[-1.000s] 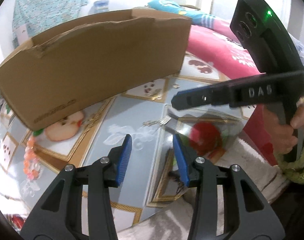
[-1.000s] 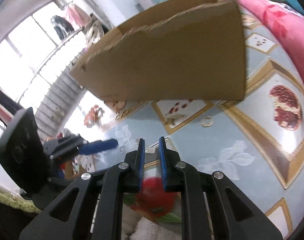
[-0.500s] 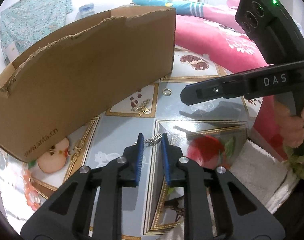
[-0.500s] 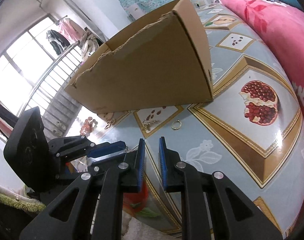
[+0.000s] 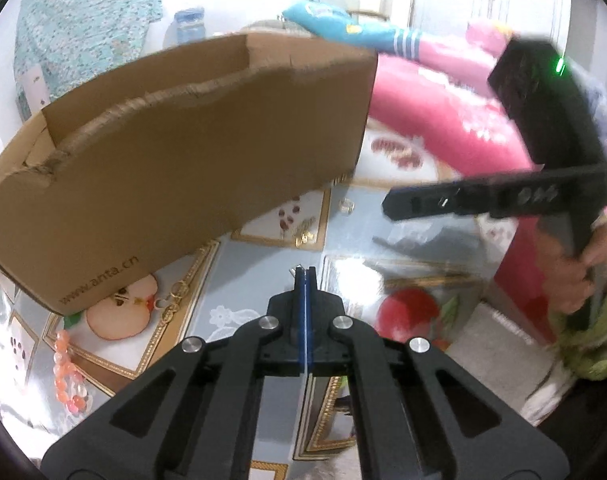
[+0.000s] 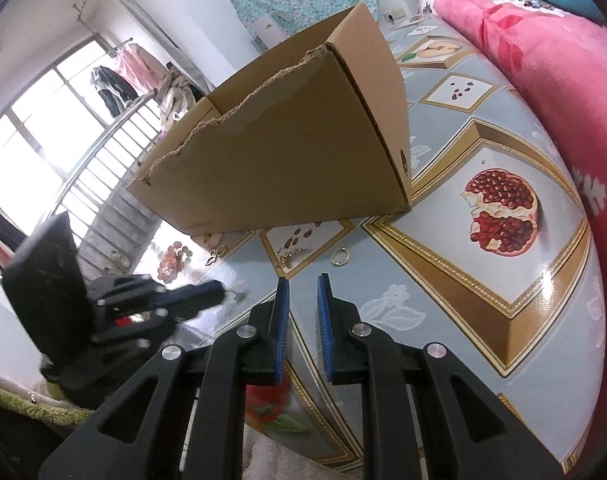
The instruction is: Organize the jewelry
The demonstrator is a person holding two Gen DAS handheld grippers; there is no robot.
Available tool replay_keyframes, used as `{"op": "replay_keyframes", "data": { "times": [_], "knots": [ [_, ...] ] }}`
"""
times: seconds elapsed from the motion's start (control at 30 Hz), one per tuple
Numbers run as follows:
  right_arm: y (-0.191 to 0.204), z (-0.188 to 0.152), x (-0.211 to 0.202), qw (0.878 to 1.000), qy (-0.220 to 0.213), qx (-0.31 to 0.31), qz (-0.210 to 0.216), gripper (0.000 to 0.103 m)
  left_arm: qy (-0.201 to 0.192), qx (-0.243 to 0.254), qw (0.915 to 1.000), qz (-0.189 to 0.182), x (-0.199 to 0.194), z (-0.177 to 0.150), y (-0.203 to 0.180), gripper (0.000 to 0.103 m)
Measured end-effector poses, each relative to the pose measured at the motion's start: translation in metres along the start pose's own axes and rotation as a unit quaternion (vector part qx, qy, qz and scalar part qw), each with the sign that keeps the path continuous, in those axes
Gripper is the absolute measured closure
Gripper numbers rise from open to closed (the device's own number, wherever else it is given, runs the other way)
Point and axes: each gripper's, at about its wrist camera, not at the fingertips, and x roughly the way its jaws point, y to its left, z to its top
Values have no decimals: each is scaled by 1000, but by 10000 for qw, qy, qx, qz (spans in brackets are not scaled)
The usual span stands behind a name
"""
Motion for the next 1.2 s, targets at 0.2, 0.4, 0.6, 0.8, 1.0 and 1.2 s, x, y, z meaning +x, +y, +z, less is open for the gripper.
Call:
{"op": "replay_keyframes", "data": {
  "times": [0.2, 0.4, 0.6, 0.8, 1.0, 1.2],
  "knots": [
    [6, 3, 2, 9993, 20, -224, -294, 81, -305, -382, 9987, -170, -16, 2, 10, 103],
    [21, 9, 13, 9919, 14, -903, -893, 72, -210, -560, 9981, -137, -10, -5, 18, 103],
    [29, 14, 34, 9773, 181, -1596, -1379, 72, -181, -674, 9974, -186, -6, -9, 23, 103],
    [26, 18, 44, 9685, 374, -1939, -1515, 74, -134, -751, 9969, -176, -2, -12, 29, 103],
    [26, 22, 41, 9816, 741, -1586, -770, 74, -127, -755, 9969, -176, -2, -13, 30, 103],
    [21, 29, 34, 9821, 482, -1518, -1003, 74, -125, -751, 9969, -177, -1, -13, 30, 103]
  ]
}}
